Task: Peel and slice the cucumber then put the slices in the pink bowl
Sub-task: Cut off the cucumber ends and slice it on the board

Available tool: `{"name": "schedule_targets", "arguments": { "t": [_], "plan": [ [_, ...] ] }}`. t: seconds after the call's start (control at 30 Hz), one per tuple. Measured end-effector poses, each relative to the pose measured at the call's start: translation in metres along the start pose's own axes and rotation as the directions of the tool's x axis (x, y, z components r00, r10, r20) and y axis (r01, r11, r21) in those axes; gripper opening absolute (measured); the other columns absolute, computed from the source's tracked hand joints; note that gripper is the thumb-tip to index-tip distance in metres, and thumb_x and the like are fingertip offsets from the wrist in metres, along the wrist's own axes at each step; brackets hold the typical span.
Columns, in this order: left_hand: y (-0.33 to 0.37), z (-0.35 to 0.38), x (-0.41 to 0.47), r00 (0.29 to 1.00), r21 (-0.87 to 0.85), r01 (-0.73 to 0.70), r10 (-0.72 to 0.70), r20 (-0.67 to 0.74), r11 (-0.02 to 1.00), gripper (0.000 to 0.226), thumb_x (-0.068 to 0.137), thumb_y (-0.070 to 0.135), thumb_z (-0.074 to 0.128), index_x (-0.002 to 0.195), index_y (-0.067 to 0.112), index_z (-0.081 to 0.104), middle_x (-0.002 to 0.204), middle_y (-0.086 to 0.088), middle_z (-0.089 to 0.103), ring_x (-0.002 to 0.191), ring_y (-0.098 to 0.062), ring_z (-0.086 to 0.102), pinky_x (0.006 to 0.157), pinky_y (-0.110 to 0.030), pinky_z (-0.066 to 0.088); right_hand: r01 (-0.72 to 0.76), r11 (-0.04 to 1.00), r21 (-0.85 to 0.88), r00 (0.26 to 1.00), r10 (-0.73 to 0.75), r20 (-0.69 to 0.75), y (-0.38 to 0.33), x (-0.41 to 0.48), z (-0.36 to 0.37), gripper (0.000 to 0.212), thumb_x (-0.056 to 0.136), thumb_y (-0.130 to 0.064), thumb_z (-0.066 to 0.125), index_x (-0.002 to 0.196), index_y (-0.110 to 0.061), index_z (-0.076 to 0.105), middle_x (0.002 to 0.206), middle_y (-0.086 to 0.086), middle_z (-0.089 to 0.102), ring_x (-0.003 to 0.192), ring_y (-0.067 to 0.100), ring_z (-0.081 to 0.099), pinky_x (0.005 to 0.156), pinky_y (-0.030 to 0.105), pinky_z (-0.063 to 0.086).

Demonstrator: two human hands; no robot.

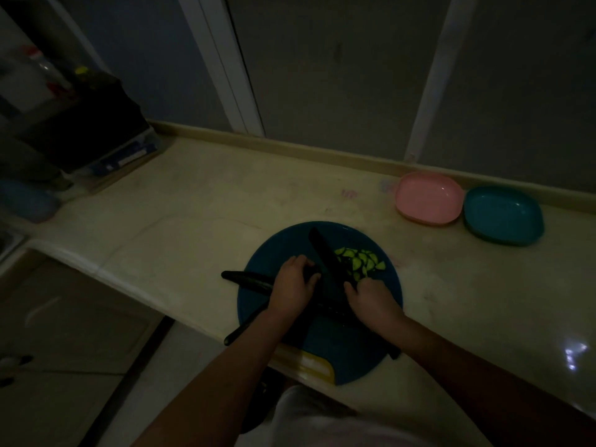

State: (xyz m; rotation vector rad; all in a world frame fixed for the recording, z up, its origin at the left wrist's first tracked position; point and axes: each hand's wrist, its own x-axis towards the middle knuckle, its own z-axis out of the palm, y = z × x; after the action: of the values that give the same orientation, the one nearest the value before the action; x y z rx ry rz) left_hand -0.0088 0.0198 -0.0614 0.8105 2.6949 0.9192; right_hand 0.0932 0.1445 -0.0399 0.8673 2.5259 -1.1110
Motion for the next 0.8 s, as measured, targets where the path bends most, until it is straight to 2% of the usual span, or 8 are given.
{"name": "schedule_targets", "arguments": {
  "t": [0.2,0.33,0.5,0.63,0.8],
  "plan": [
    [-0.003,-0.004,-0.002,0.992,0.076,-0.079,0.071,0.105,0.994,0.027,0.085,0.011,0.062,0.111,0.006,0.056,0.106,-0.012,0.053,0.101,-0.025,0.052,0.079,-0.025,0.038,-0.02,0.999,-0.029,1.0,0.019,-0.02,0.005,0.002,-0.006,0.048,0.1,-0.03,0.037,0.055,-0.013,0.037,0.054,0.001,0.039,0.045,0.01,0.036,0.038,0.023,0.024],
    [0.001,-0.003,0.001,0.997,0.031,-0.038,0.036,0.061,0.999,0.025,0.085,0.012,0.063,0.109,0.005,0.058,0.107,-0.012,0.057,0.098,-0.024,0.056,0.081,-0.028,0.043,-0.011,0.999,-0.032,1.0,0.011,-0.013,0.003,0.002,-0.006,0.048,0.1,-0.03,0.038,0.055,-0.014,0.036,0.054,0.001,0.038,0.045,0.01,0.035,0.038,0.022,0.024],
    [0.01,0.007,0.002,0.999,-0.01,-0.039,0.039,0.037,0.999,0.023,0.085,0.012,0.064,0.107,0.005,0.059,0.104,-0.01,0.057,0.095,-0.021,0.056,0.076,-0.021,0.039,0.015,1.0,-0.015,1.0,-0.015,0.017,0.0,-0.002,-0.002,0.048,0.1,-0.029,0.037,0.054,-0.014,0.036,0.054,0.001,0.039,0.044,0.009,0.035,0.038,0.022,0.024],
    [0.008,0.008,0.002,0.998,-0.002,-0.045,0.045,0.037,0.999,0.024,0.084,0.012,0.065,0.106,0.005,0.059,0.102,-0.011,0.057,0.094,-0.023,0.056,0.078,-0.027,0.042,0.025,1.0,-0.007,1.0,-0.025,0.004,0.002,-0.003,-0.002,0.049,0.1,-0.029,0.037,0.053,-0.014,0.035,0.052,0.0,0.037,0.043,0.008,0.034,0.038,0.021,0.023],
    [0.008,0.009,0.002,0.998,-0.001,-0.05,0.05,0.035,0.999,0.022,0.084,0.01,0.065,0.104,0.003,0.059,0.101,-0.013,0.056,0.094,-0.024,0.055,0.076,-0.027,0.041,0.036,0.999,-0.003,0.999,-0.036,-0.02,0.003,-0.006,-0.007,0.05,0.1,-0.03,0.038,0.052,-0.013,0.035,0.052,0.001,0.037,0.043,0.009,0.034,0.038,0.022,0.022]
  ]
}}
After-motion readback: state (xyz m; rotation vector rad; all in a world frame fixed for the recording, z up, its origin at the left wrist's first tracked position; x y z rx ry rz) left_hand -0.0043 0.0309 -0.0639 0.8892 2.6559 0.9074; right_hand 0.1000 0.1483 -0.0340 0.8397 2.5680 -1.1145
